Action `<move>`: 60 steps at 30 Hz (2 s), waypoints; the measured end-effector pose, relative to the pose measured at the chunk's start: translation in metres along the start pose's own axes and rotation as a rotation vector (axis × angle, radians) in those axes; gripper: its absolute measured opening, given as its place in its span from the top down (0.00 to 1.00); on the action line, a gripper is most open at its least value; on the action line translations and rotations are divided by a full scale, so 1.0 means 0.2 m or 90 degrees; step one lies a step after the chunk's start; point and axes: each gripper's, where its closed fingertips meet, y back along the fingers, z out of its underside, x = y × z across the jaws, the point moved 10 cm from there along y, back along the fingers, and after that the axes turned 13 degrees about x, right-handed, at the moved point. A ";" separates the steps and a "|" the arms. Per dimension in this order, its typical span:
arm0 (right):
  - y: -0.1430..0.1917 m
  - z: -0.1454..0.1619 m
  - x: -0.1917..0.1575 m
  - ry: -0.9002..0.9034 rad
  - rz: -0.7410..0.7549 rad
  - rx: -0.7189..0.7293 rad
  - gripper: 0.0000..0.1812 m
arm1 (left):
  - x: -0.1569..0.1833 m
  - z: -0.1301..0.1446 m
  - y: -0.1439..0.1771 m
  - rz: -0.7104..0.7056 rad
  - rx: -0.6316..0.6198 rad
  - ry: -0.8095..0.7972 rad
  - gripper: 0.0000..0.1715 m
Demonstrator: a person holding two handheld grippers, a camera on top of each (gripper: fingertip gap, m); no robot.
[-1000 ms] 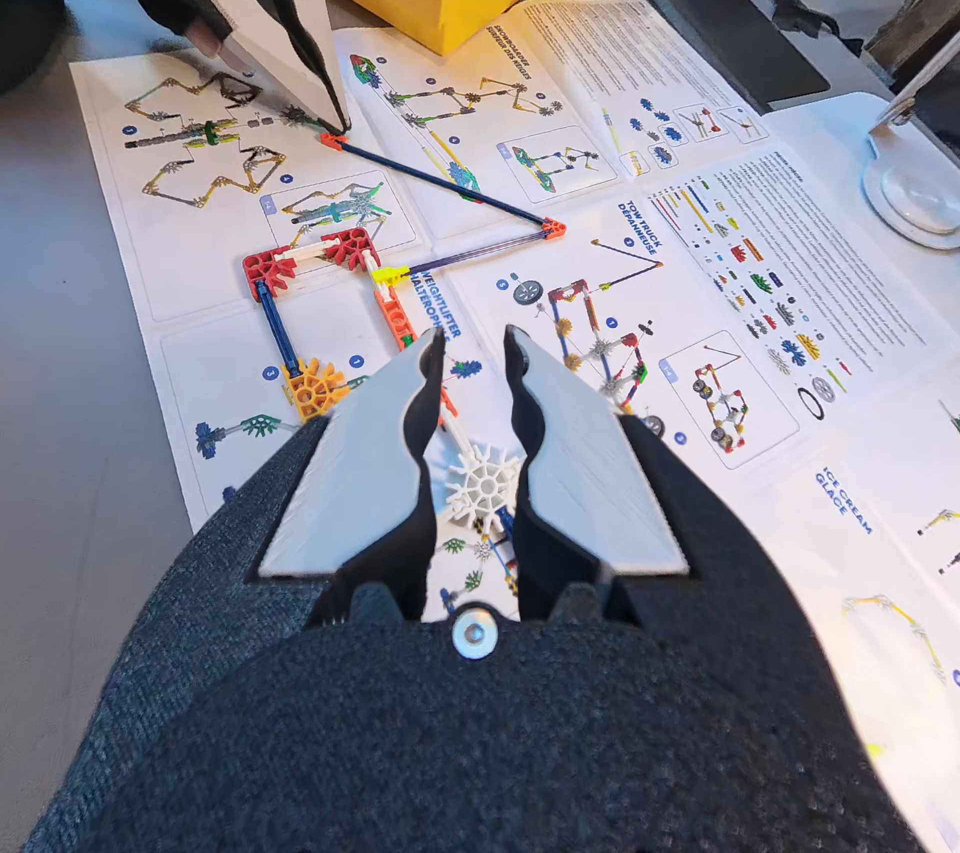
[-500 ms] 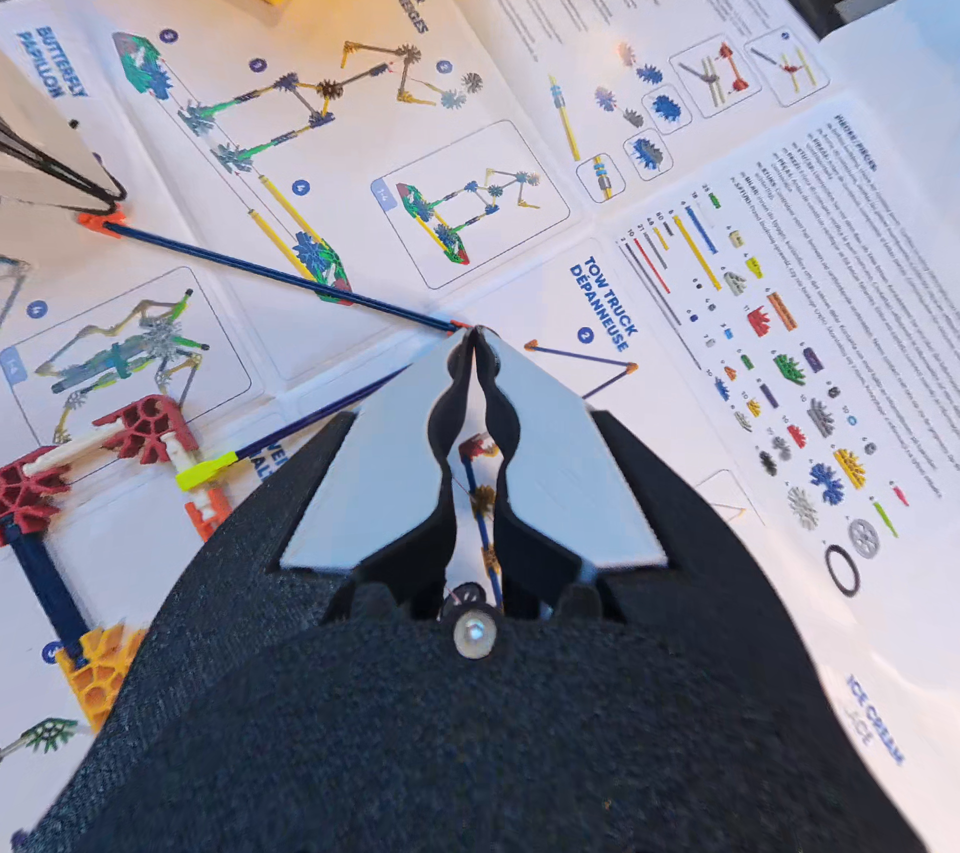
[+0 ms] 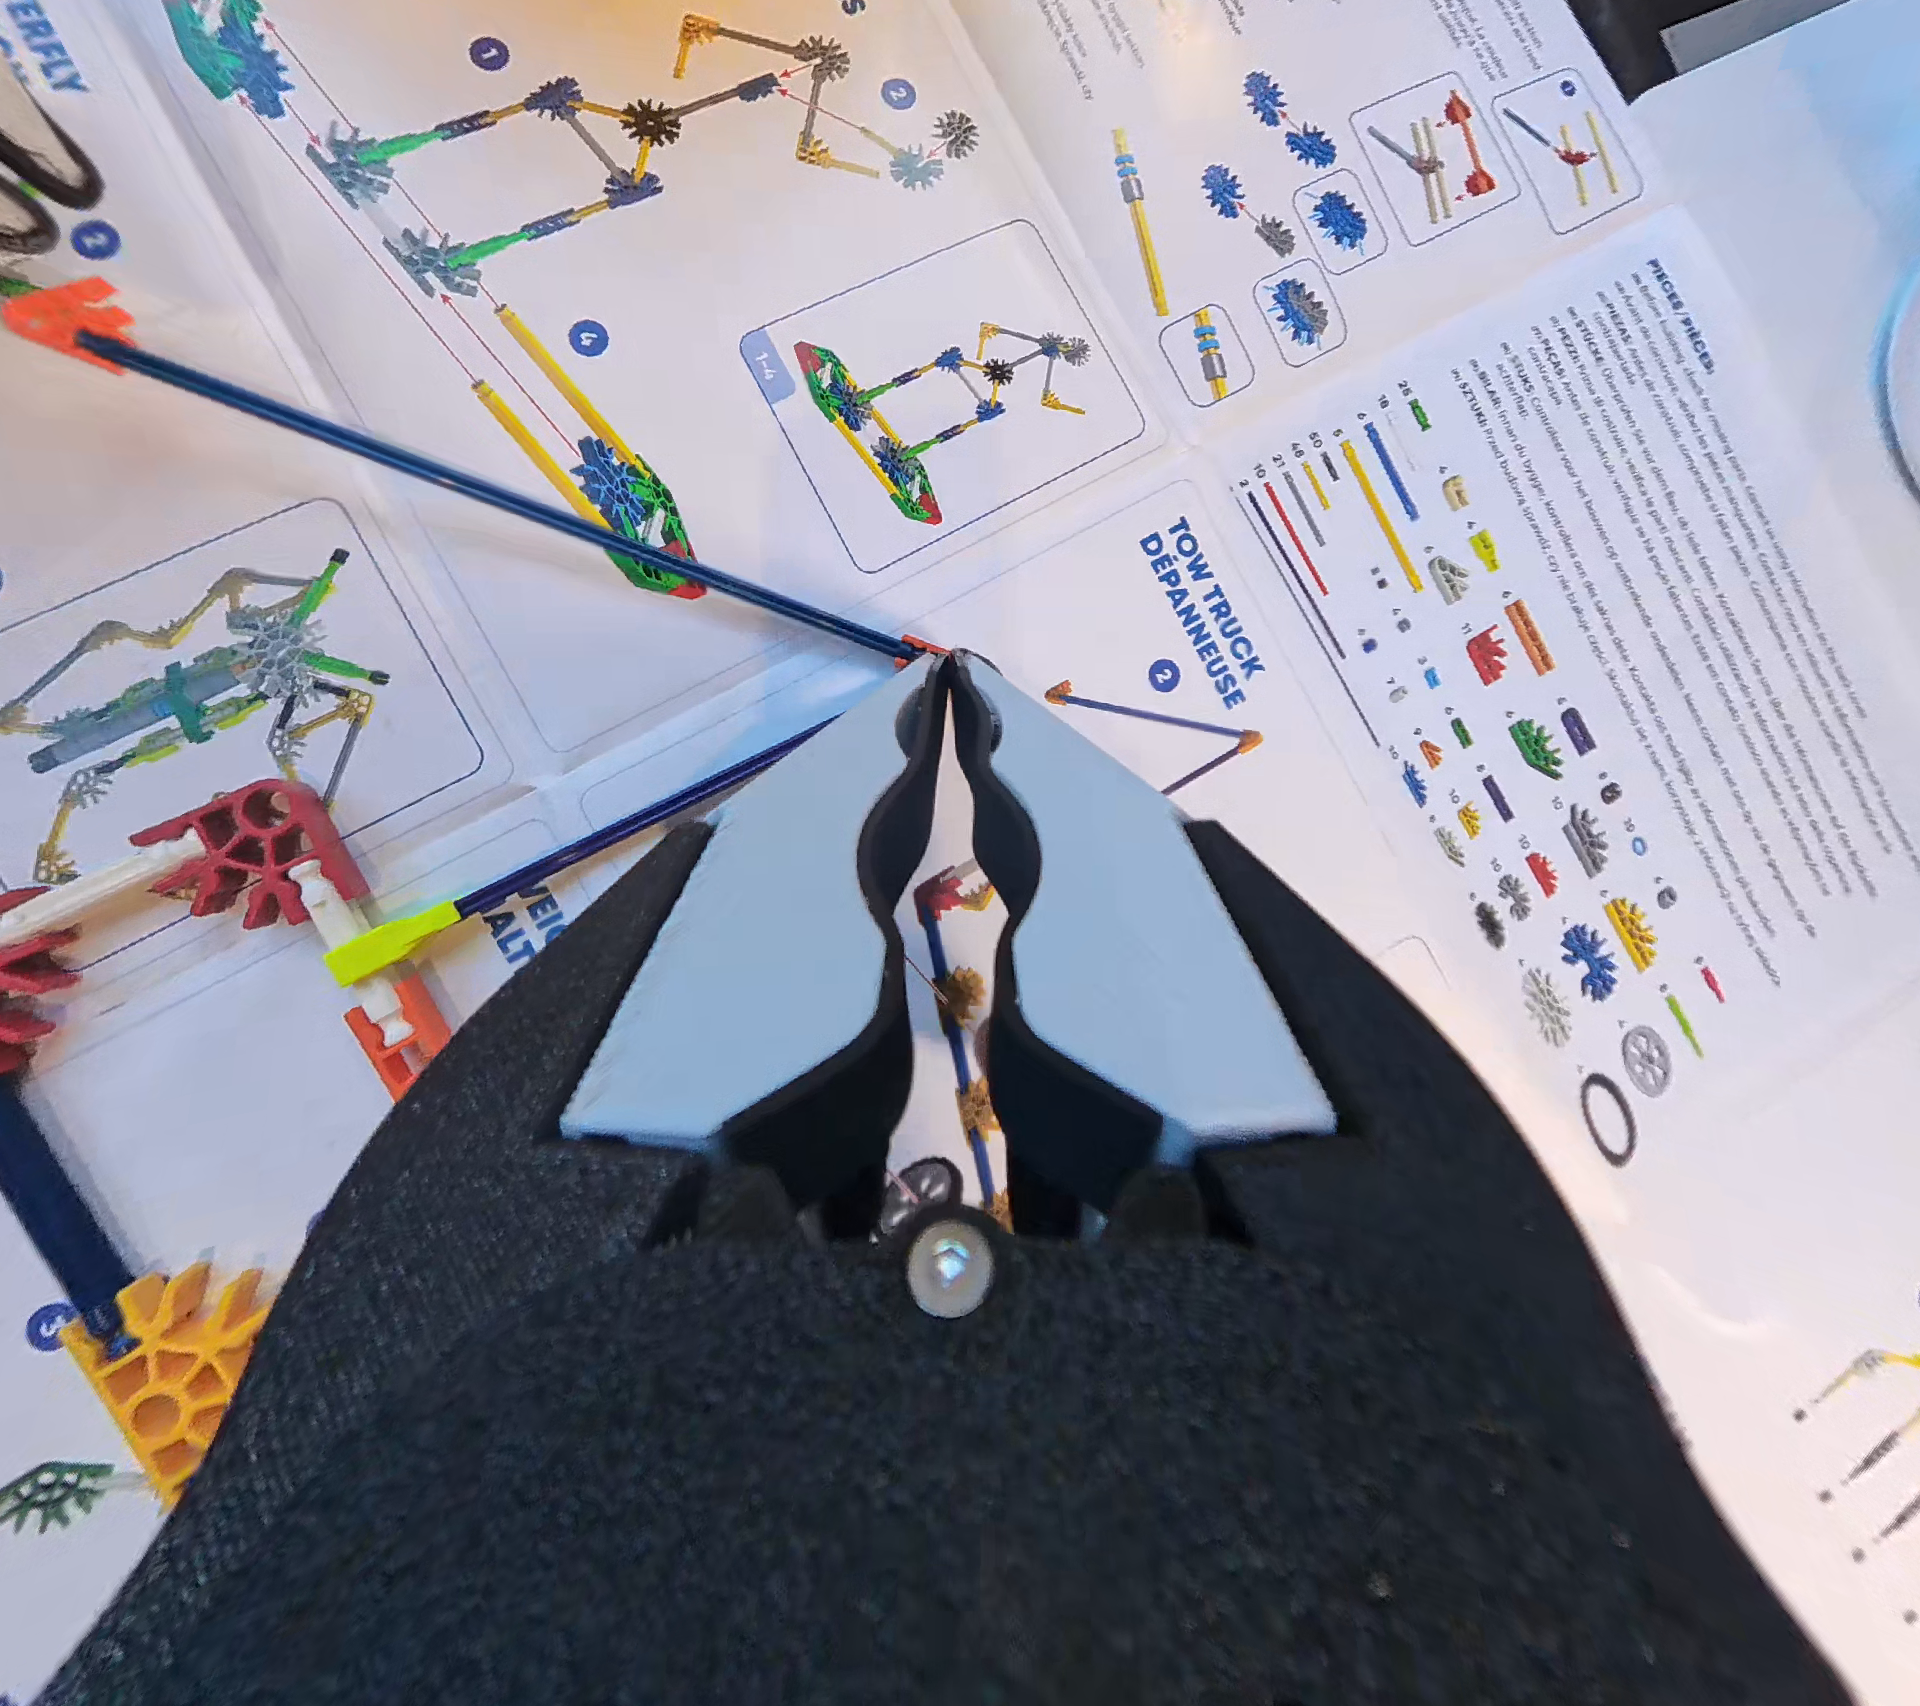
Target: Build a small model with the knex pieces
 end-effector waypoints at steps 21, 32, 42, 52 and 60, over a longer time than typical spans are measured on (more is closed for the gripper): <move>0.00 0.03 0.03 -0.036 -0.042 0.032 1.00 | 0.03 0.05 -0.04 0.004 -0.061 -0.052 1.00; 0.00 0.02 0.03 -0.040 -0.053 0.020 1.00 | 0.06 0.06 -0.05 0.005 -0.106 -0.079 1.00; 0.00 0.02 0.03 -0.036 -0.053 0.021 1.00 | 0.06 0.06 -0.06 -0.005 -0.123 -0.068 1.00; 0.57 0.00 0.09 0.006 -0.110 0.196 0.86 | 0.06 0.06 -0.05 0.003 -0.096 -0.080 1.00; 0.79 0.47 0.03 0.023 -0.116 0.071 0.80 | 0.02 -0.07 -0.01 -0.035 0.136 -0.046 0.83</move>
